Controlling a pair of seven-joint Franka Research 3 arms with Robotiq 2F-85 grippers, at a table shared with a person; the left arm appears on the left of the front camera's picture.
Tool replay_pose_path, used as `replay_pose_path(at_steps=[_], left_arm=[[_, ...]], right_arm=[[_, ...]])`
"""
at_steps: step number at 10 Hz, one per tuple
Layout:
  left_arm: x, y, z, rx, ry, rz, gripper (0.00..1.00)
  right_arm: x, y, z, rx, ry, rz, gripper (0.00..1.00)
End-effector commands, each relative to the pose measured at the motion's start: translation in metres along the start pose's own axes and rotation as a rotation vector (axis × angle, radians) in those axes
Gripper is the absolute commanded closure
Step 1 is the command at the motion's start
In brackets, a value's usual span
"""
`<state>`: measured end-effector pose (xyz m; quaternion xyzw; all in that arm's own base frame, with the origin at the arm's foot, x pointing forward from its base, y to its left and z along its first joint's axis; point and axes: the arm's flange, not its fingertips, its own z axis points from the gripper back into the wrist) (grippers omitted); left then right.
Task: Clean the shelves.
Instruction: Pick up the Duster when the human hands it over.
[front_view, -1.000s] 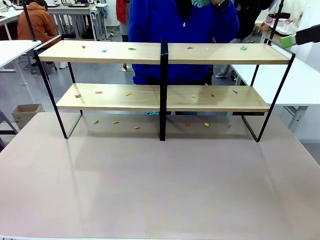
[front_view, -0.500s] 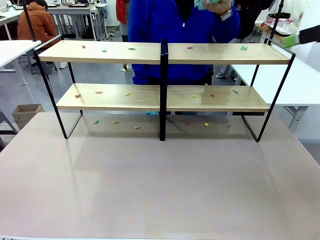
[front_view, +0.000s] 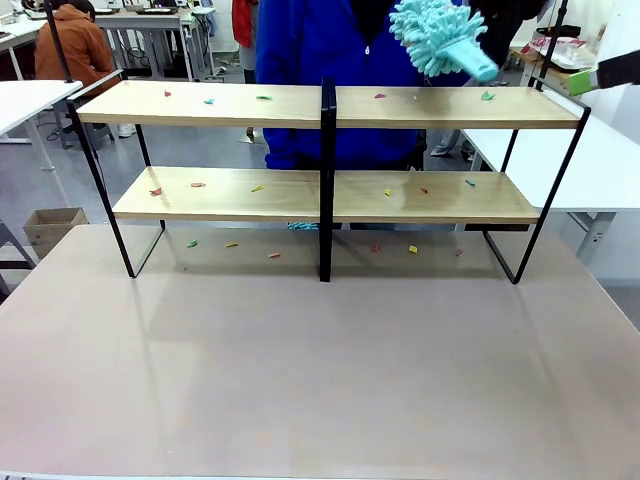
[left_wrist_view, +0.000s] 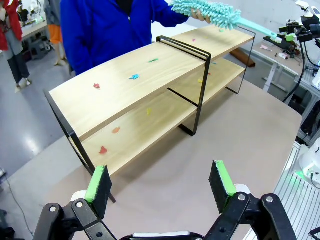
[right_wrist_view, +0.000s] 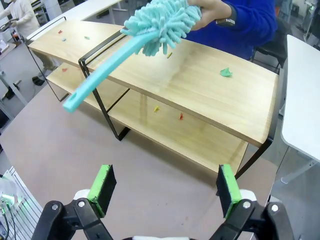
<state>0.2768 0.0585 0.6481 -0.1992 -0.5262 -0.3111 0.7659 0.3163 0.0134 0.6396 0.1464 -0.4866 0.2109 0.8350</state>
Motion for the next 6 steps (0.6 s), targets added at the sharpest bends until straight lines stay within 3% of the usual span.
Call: replay_pose_path(at_steps=[1,6], left_arm=[[0.0005,0.0002,0.0001,0.003,-0.004,0.000,0.00],[0.0005,0.0002,0.0001,0.003,-0.004,0.000,0.00]], right_arm=[[0.0005,0.0007,-0.0009,0.004,-0.001,0.002,0.00],[0.0000,0.0000,0.0000,0.000,0.000,0.000,0.00]])
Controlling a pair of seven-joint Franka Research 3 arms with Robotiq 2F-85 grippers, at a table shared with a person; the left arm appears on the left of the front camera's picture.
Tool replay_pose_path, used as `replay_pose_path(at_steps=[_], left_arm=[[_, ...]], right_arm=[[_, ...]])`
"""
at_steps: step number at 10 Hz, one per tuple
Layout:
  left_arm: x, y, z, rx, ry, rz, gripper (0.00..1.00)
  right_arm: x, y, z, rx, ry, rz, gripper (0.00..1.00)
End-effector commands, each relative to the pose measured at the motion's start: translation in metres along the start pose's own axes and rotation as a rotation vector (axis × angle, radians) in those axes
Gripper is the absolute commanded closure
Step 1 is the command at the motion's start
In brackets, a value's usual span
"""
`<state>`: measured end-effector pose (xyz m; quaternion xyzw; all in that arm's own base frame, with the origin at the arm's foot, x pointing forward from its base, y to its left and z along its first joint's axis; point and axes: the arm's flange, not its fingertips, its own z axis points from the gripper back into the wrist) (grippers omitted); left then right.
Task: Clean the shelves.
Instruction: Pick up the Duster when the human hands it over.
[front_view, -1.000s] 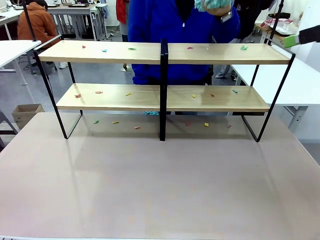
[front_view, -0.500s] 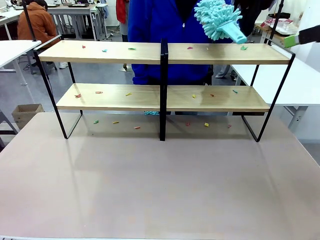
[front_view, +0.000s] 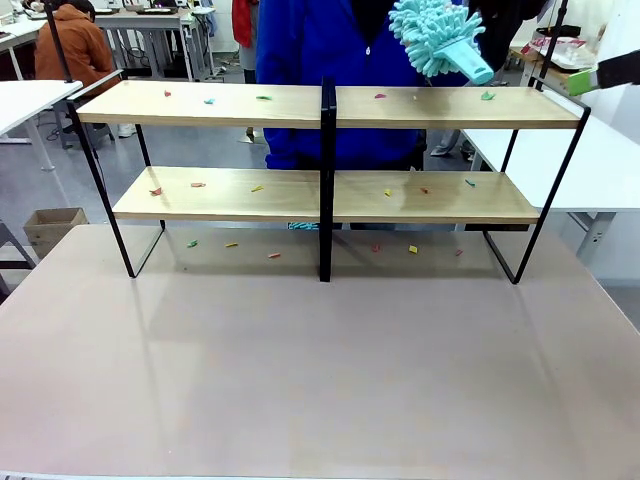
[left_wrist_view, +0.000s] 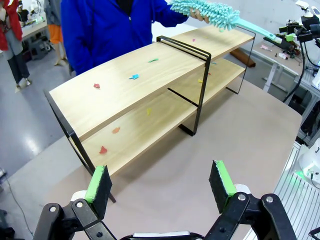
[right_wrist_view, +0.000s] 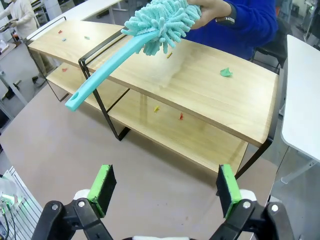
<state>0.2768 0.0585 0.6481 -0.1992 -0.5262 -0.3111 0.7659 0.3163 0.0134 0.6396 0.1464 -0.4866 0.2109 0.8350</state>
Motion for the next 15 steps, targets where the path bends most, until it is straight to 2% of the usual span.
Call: replay_pose_path(at_steps=[1,2,3,4,5,6,7,8,11,14,15], left_arm=[[0.000,0.000,0.000,0.003,-0.004,0.000,0.00],[0.000,0.000,0.000,0.003,-0.004,0.000,0.00],[0.000,0.000,0.000,0.003,-0.004,0.000,0.00],[0.000,0.000,0.000,0.003,-0.004,0.000,0.00],[0.000,0.000,0.000,0.003,-0.004,0.000,0.00],[0.000,0.000,0.000,0.003,-0.004,0.000,0.00],[0.000,0.000,0.000,0.003,-0.004,0.000,0.00],[0.000,0.000,0.000,0.003,-0.004,0.000,0.00],[0.000,0.000,0.000,0.003,-0.004,0.000,0.00],[0.000,0.000,0.000,0.003,-0.004,0.000,0.00],[0.000,0.000,0.000,0.003,-0.004,0.000,0.00]], right_arm=[[0.031,-0.005,-0.014,0.092,0.090,-0.166,0.00],[0.057,-0.009,-0.032,0.196,0.159,-0.326,0.00],[0.084,-0.013,-0.055,0.328,0.186,-0.435,0.00],[0.107,-0.012,-0.074,0.361,0.086,-0.565,0.00],[0.041,0.001,-0.034,0.215,0.128,-0.250,0.00],[0.071,0.003,-0.054,0.319,0.124,-0.378,0.00],[0.076,0.009,-0.071,0.340,0.213,-0.427,0.00],[0.083,0.007,-0.085,0.358,0.253,-0.510,0.00],[0.099,0.000,-0.126,0.437,0.278,-0.734,0.00],[0.103,-0.004,-0.148,0.374,0.272,-0.781,0.00],[0.102,-0.006,-0.148,0.396,0.261,-0.790,0.00]])
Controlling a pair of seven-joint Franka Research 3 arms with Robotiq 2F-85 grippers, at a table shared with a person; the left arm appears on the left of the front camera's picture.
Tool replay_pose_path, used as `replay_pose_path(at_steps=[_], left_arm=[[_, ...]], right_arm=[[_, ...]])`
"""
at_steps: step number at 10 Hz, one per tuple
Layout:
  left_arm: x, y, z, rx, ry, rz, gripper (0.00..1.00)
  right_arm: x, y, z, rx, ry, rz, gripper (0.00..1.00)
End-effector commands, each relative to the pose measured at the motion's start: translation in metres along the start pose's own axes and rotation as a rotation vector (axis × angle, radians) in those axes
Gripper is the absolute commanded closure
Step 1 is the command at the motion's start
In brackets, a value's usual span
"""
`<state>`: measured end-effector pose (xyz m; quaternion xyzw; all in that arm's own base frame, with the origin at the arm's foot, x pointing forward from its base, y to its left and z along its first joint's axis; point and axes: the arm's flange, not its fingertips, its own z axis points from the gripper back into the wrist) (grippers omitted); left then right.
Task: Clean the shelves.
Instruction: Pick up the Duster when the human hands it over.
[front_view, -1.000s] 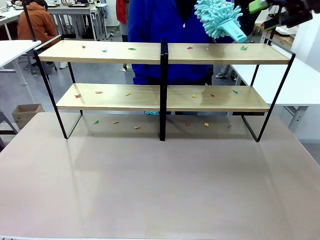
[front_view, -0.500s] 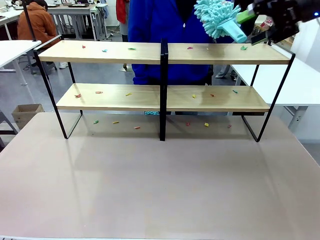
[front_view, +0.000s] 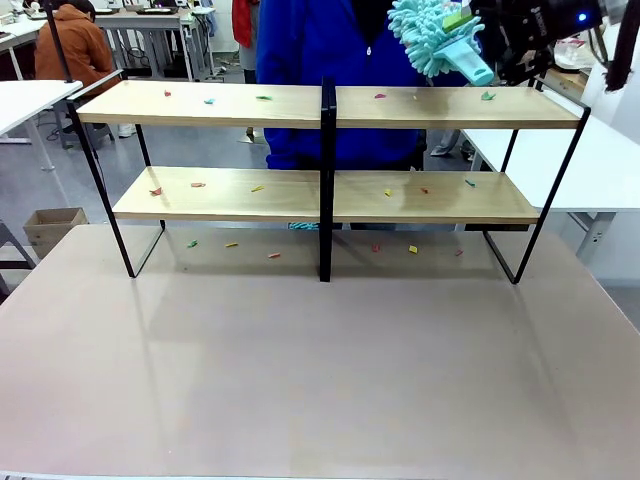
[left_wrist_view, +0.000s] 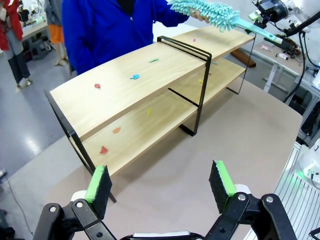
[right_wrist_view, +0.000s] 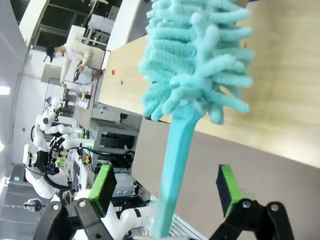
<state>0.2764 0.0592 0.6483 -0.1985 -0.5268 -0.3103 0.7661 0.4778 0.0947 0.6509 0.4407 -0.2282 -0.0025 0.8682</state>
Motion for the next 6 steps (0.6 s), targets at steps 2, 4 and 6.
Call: replay_pose_path(at_steps=[2,4,6], left_arm=[[0.0005,0.0000,-0.0007,0.001,-0.004,0.000,0.00],[0.0005,0.0000,-0.0007,0.001,-0.004,0.000,0.00],[0.0005,0.0000,-0.0007,0.001,-0.004,0.000,0.00]], right_arm=[[-0.0005,0.0052,0.0023,-0.016,-0.054,-0.017,0.57],[-0.0007,0.0048,0.0008,-0.019,-0.057,-0.016,1.00],[-0.0010,0.0048,0.0014,-0.024,-0.066,-0.012,1.00]])
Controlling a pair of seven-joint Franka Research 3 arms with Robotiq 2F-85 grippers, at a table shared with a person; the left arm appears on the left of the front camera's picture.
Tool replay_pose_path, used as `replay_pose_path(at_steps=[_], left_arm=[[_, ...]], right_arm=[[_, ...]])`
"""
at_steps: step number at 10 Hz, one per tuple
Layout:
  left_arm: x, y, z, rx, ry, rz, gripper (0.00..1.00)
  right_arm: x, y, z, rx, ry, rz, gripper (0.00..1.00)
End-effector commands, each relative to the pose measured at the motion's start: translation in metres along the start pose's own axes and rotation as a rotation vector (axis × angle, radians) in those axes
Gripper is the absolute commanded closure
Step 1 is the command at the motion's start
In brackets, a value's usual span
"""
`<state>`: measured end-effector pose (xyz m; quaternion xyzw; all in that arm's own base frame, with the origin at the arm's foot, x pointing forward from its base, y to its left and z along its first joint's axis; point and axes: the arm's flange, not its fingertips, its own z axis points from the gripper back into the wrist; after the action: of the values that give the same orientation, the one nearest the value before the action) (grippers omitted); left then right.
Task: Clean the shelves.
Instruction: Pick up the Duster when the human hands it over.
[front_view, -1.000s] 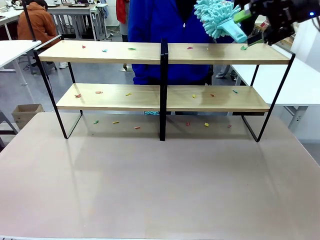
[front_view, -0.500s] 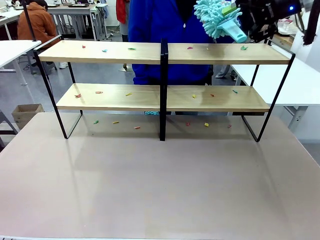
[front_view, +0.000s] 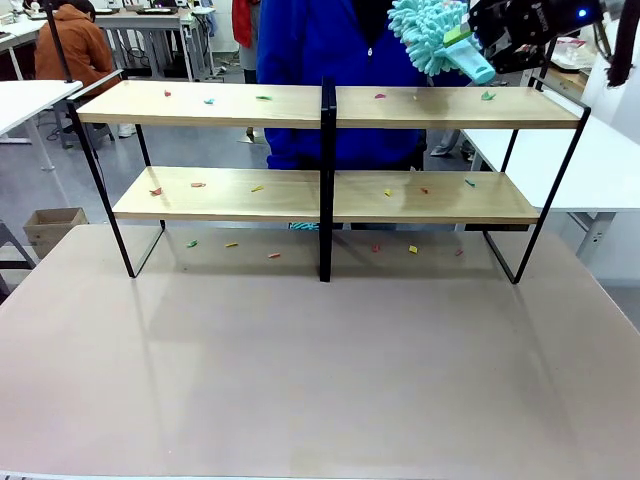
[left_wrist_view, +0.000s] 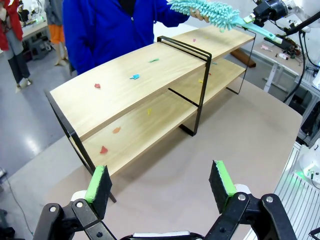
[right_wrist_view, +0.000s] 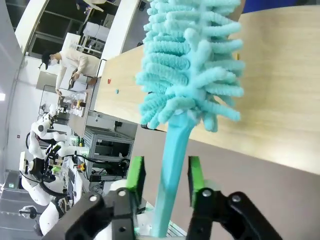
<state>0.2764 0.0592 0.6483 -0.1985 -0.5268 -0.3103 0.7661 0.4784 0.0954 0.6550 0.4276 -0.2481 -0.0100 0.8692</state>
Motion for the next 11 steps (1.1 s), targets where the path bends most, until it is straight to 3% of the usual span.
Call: replay_pose_path(at_steps=[1,2,6,8,9,11], left_arm=[[0.001,0.000,-0.001,0.001,-0.004,0.000,0.00],[0.001,0.000,-0.001,0.001,-0.004,0.000,0.00],[0.001,0.000,-0.001,0.001,-0.004,0.000,0.00],[0.001,0.000,-0.001,0.001,-0.004,0.000,0.00],[0.001,0.000,-0.001,0.001,-0.004,0.000,0.00],[0.001,0.000,-0.001,0.001,-0.004,0.000,0.00]], right_arm=[[-0.003,0.001,0.001,-0.004,-0.028,-0.020,0.93],[-0.003,-0.001,0.000,-0.006,-0.020,-0.020,1.00],[-0.005,-0.003,0.006,-0.012,-0.021,-0.020,1.00],[-0.008,-0.006,0.032,0.051,0.013,0.005,1.00],[-0.018,-0.006,0.061,0.110,0.096,0.060,1.00],[-0.052,-0.006,0.127,0.095,0.251,0.217,1.00]])
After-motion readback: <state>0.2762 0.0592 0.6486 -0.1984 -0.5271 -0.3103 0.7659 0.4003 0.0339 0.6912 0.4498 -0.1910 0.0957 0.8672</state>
